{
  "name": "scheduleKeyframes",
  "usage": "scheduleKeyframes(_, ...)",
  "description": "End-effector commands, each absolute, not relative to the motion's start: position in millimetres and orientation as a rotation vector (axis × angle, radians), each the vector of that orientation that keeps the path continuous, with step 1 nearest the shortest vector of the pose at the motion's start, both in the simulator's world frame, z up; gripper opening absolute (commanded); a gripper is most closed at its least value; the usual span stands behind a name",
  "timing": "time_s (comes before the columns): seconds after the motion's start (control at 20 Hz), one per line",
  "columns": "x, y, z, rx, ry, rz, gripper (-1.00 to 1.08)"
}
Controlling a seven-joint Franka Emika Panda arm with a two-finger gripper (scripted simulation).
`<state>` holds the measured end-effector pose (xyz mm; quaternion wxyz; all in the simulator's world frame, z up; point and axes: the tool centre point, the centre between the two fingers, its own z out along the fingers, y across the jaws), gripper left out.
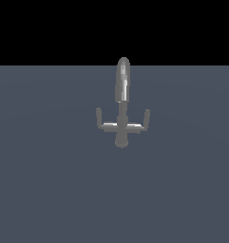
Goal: Turn on the faucet by rotating a designated handle.
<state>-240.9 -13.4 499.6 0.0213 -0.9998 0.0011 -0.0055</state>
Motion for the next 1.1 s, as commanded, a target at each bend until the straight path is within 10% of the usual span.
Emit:
scheduleKeyframes(0.0, -231.0, -19.9, 495.9, -3.063, 0.03, 0.004, -1.0)
scheduleKeyframes(1.05, -122.5, -93.3, 424.1, -2.599, 0.292, 0.224, -1.0)
